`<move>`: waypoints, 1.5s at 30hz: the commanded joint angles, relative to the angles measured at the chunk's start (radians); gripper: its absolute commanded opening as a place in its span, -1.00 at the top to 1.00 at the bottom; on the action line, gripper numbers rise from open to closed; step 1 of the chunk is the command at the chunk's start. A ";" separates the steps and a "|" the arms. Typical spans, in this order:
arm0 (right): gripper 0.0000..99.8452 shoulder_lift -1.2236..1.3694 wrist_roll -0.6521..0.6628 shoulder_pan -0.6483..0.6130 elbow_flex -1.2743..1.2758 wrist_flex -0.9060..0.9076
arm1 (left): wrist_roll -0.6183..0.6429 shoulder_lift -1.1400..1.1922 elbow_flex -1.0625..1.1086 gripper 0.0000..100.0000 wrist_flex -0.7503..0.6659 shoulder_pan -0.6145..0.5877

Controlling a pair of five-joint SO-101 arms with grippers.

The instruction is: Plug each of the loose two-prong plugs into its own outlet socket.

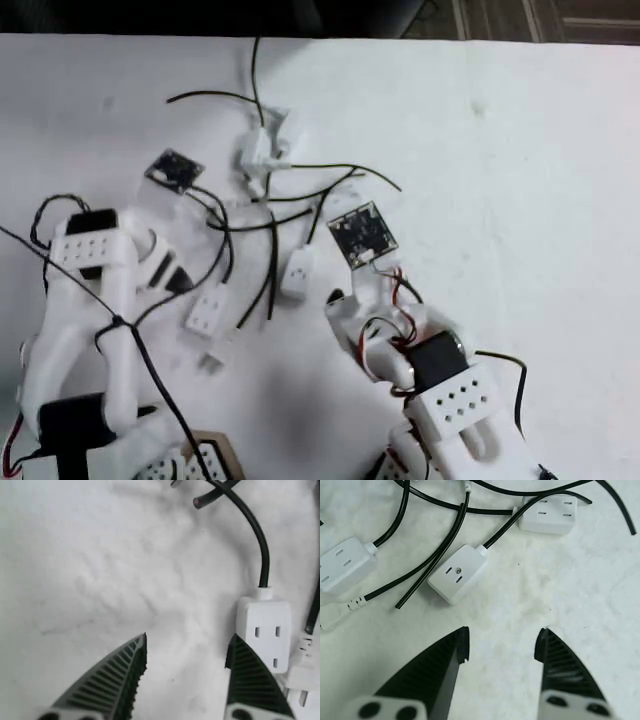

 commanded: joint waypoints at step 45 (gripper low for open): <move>0.56 0.722 -0.439 -0.360 -0.509 0.008 | 0.097 -0.742 0.453 0.48 0.075 -0.375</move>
